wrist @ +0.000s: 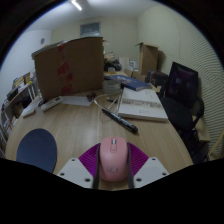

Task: Arrange mouse

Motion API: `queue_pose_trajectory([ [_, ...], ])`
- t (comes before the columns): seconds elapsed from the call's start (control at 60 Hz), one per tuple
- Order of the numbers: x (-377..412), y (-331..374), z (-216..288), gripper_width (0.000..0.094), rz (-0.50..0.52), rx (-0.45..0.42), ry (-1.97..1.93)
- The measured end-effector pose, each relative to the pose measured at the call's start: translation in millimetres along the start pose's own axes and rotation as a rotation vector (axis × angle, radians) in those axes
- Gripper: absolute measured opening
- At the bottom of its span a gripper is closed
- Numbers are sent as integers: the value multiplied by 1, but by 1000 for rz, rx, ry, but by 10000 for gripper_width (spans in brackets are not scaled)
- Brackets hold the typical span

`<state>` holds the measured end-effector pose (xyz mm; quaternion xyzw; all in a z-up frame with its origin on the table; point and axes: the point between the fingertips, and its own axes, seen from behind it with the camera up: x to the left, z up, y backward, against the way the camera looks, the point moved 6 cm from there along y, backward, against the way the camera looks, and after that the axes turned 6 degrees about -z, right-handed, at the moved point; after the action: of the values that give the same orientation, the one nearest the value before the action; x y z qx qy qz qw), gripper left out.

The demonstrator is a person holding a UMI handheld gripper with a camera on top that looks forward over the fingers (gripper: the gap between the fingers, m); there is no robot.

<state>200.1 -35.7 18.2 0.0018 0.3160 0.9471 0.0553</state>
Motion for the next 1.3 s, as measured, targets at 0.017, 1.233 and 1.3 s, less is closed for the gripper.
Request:
queue_pose_trajectory([
  [0.017, 0, 0, 1, 375, 3, 2, -1],
  [1.233, 235, 142, -14, 845, 181, 56, 31],
  [1.3, 216, 181, -10, 835, 185, 53, -17],
])
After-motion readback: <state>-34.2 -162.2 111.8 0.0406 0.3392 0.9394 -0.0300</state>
